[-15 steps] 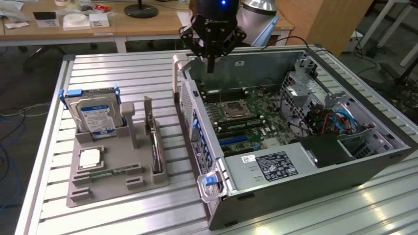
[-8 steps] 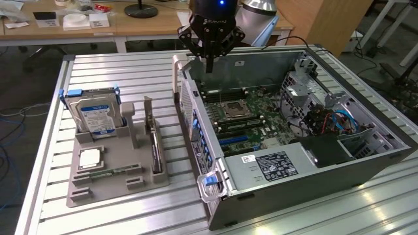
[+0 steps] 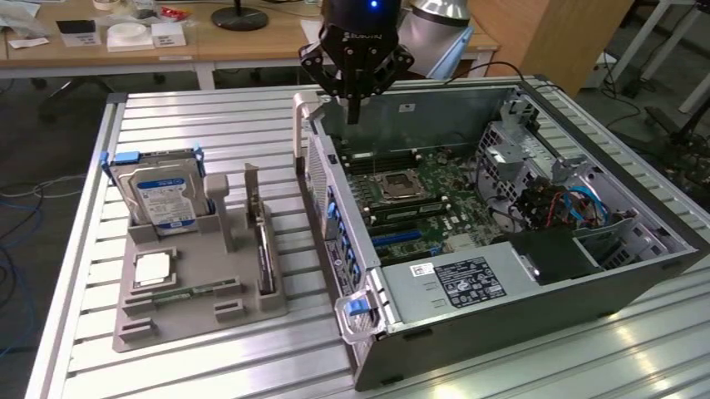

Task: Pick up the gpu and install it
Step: 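Reach for the gpu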

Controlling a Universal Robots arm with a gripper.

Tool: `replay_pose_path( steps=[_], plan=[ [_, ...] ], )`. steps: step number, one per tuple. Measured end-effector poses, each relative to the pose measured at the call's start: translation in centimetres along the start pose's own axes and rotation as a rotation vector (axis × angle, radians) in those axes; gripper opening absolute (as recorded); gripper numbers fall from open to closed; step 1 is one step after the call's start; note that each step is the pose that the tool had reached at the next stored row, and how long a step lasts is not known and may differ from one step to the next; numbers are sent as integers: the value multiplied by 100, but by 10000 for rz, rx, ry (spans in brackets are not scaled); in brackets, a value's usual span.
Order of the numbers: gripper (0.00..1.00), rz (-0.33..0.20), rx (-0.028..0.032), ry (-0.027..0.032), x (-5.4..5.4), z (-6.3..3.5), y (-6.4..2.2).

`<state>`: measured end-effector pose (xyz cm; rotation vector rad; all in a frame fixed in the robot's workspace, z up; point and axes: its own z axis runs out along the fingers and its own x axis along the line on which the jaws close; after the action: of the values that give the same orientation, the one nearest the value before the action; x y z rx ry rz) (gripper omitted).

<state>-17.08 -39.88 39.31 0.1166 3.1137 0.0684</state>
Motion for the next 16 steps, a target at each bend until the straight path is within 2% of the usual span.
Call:
replay_pose_path(
  steps=[16],
  plan=[
    [11,0,-1,0,59,-1,-4]
  ],
)
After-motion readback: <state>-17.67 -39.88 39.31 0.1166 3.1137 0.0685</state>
